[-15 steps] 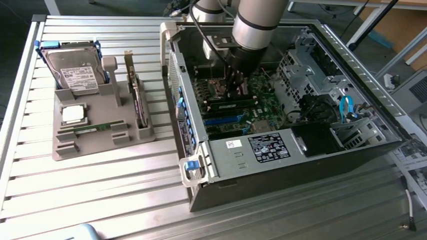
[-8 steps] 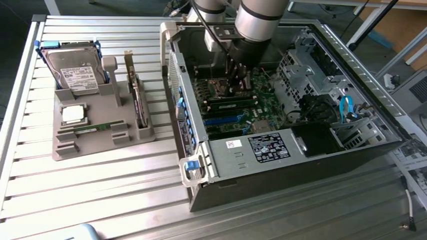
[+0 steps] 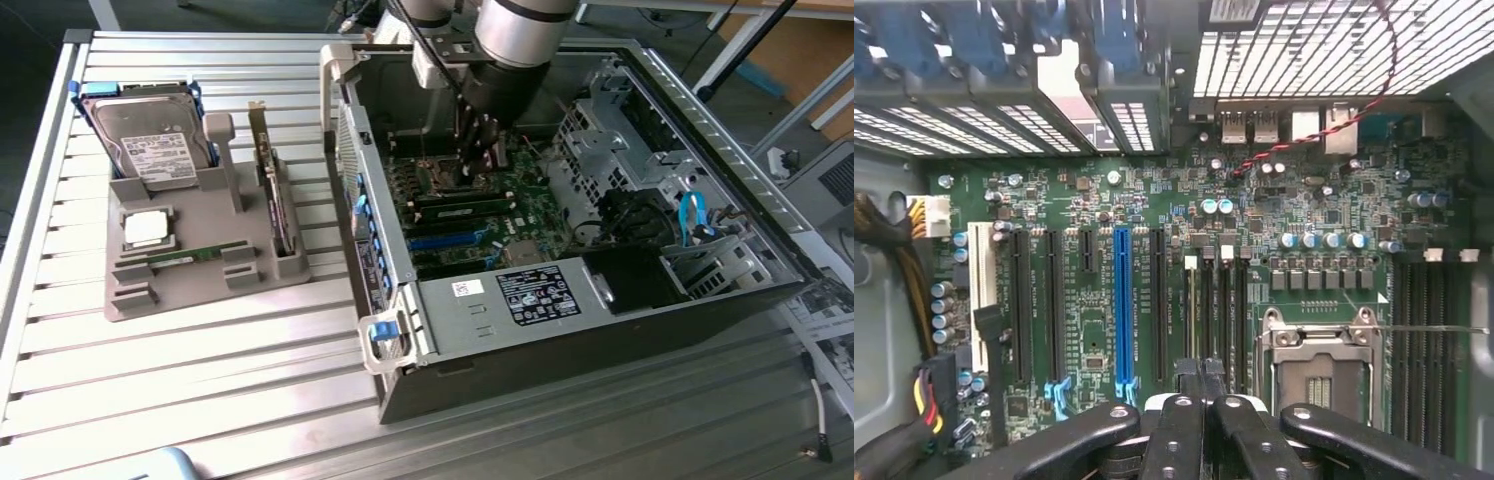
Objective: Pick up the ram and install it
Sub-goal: 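Press down the ram until it locks into place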
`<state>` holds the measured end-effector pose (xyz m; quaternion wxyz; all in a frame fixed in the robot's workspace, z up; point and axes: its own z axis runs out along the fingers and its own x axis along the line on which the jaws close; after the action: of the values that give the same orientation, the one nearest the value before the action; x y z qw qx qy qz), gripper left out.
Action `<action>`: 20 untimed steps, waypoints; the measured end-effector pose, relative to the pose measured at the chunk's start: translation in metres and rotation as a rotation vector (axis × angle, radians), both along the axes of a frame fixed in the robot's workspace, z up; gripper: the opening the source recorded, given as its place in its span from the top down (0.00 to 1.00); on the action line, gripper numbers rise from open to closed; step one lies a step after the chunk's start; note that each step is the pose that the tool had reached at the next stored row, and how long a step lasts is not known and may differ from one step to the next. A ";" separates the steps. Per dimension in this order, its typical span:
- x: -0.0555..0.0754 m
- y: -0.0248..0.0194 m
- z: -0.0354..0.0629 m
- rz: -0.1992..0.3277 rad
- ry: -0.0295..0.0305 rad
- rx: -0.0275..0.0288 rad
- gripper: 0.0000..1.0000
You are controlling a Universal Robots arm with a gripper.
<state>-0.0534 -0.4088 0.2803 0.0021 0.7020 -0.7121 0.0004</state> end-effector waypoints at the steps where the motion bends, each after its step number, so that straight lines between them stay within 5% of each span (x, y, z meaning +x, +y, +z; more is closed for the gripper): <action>1: 0.000 0.0000 0.0019 0.000 0.0000 0.0001 0.90; 15: 0.001 0.0000 0.0331 0.000 0.0000 0.0001 0.90; 16: 0.001 0.0000 0.0414 0.000 0.0000 0.0001 0.90; 20: 0.001 0.0000 0.0431 0.000 -0.0001 0.0002 0.90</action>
<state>-0.0528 -0.4088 0.3234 0.0020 0.7020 -0.7121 0.0004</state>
